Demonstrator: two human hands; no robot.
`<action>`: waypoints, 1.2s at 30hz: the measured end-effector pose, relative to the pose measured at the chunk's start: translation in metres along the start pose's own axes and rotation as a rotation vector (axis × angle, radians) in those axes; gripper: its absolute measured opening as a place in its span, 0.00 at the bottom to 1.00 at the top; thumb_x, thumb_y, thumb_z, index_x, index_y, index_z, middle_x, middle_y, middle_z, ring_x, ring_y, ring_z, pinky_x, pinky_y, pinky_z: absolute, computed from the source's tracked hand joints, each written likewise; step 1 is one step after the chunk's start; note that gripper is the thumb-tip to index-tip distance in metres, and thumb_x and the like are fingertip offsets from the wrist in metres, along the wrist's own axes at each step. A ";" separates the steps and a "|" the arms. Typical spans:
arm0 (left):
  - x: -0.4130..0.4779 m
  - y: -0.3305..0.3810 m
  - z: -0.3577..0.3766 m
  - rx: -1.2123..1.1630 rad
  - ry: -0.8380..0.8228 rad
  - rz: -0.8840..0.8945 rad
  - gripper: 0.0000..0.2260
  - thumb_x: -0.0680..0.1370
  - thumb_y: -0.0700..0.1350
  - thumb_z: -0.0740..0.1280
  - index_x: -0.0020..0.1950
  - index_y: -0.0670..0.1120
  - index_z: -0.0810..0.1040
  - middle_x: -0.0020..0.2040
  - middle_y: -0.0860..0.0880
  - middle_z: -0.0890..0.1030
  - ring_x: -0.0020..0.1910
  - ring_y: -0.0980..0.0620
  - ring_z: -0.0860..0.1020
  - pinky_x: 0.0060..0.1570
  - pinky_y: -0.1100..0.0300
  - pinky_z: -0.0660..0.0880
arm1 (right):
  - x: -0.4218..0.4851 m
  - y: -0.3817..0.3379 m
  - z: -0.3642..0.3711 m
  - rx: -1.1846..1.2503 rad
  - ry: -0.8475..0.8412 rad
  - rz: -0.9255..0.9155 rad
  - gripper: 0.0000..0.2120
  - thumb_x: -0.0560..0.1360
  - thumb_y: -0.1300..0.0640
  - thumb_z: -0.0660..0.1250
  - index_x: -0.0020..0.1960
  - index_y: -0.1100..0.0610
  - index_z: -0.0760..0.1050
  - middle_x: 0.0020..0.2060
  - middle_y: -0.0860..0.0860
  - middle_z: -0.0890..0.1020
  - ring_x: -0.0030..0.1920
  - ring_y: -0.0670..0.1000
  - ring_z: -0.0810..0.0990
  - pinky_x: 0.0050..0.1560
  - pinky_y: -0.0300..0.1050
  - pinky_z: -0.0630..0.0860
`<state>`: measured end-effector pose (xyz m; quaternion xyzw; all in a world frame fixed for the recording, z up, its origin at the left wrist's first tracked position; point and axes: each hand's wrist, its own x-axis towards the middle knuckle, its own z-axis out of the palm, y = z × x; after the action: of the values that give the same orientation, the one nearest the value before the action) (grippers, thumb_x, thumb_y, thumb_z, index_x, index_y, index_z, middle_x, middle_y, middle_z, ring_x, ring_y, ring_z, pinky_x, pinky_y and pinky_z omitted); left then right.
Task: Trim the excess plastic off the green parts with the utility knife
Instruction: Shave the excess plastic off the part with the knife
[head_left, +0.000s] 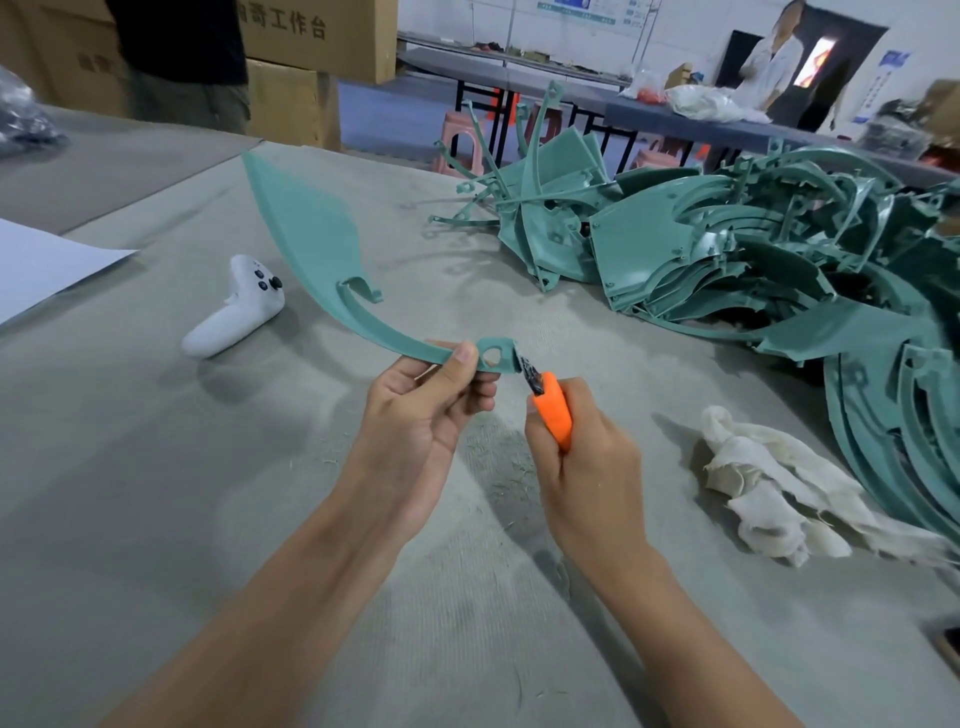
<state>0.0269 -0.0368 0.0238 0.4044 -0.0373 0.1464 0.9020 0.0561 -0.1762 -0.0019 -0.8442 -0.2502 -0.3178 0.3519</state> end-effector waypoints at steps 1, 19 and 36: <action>0.000 -0.001 0.000 -0.002 0.010 0.008 0.07 0.74 0.42 0.69 0.37 0.46 0.85 0.36 0.47 0.81 0.36 0.54 0.79 0.38 0.64 0.76 | -0.001 -0.002 0.001 0.006 -0.012 0.014 0.15 0.79 0.48 0.55 0.47 0.59 0.72 0.28 0.44 0.65 0.25 0.49 0.65 0.26 0.38 0.57; -0.002 -0.001 0.001 0.000 0.075 -0.032 0.10 0.73 0.42 0.67 0.34 0.45 0.84 0.35 0.48 0.81 0.33 0.55 0.78 0.35 0.65 0.75 | 0.007 0.003 0.006 -0.029 -0.111 0.198 0.09 0.82 0.53 0.59 0.48 0.58 0.71 0.29 0.51 0.73 0.29 0.58 0.73 0.32 0.52 0.68; -0.003 0.007 0.000 0.260 -0.084 0.115 0.07 0.74 0.40 0.67 0.39 0.49 0.83 0.37 0.47 0.81 0.36 0.51 0.78 0.39 0.60 0.75 | 0.013 0.013 -0.020 0.593 -0.224 0.304 0.16 0.75 0.42 0.62 0.41 0.55 0.73 0.25 0.45 0.68 0.25 0.46 0.65 0.28 0.43 0.63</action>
<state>0.0222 -0.0330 0.0286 0.5208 -0.0789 0.1843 0.8298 0.0660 -0.1965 0.0132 -0.7625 -0.2403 -0.0807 0.5952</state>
